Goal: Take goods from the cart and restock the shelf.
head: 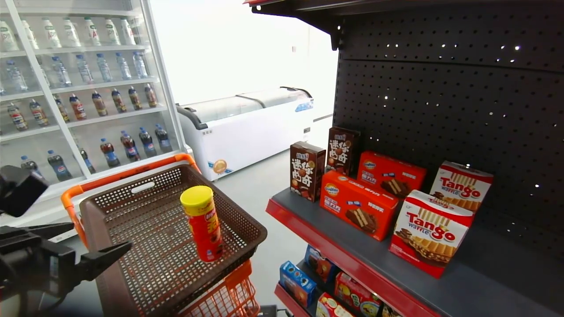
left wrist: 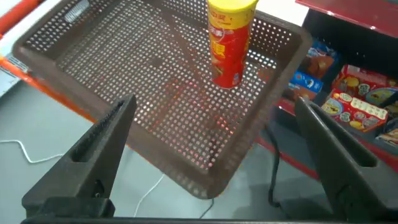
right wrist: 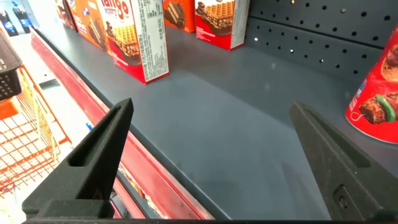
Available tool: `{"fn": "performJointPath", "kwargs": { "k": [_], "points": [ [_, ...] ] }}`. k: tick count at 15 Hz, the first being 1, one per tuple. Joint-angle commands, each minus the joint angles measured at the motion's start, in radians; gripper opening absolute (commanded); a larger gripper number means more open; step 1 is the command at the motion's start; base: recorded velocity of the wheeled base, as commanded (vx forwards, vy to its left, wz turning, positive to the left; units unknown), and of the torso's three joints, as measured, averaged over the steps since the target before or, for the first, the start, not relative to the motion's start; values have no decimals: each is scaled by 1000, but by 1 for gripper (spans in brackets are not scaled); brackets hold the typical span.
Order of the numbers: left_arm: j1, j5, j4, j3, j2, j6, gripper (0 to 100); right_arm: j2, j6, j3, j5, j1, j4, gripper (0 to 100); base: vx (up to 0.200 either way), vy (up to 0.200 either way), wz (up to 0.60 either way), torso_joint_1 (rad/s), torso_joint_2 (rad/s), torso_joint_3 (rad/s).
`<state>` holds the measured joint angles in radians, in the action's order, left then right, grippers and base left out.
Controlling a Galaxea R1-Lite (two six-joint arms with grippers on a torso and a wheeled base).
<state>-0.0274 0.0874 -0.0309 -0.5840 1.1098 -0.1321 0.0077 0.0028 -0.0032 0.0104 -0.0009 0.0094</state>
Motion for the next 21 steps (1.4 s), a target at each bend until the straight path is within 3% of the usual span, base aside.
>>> {"fn": "performJointPath", "kwargs": {
  "k": [1,2,4,7,10,13,16,20,21],
  "points": [
    [-11,17,-124,-13,259,-1,100,2,0,0,0,-1,0,100,0,0,0,0,0,0],
    [-11,15,-221,-11,343,2,100,2,0,0,0,-1,0,100,0,0,0,0,0,0],
    [-12,14,-311,-19,427,0,100,2,0,0,0,-1,0,100,0,0,0,0,0,0],
    [-109,-6,-417,-28,578,2,100,2,0,0,0,-1,0,100,0,0,0,0,0,0],
    [-140,-40,-497,-51,685,12,100,2,0,0,0,-1,0,100,0,0,0,0,0,0],
    [-146,-95,-561,-66,762,62,100,2,0,0,0,-1,0,100,0,0,0,0,0,0],
    [-147,-164,-606,-59,808,63,100,2,0,0,0,-1,0,100,0,0,0,0,0,0],
    [-183,-175,-845,-3,901,92,100,2,0,0,0,-1,0,100,0,0,0,0,0,0],
    [-198,-192,-913,16,932,118,100,2,0,0,0,-1,0,100,0,0,0,0,0,0]
  ]
}}
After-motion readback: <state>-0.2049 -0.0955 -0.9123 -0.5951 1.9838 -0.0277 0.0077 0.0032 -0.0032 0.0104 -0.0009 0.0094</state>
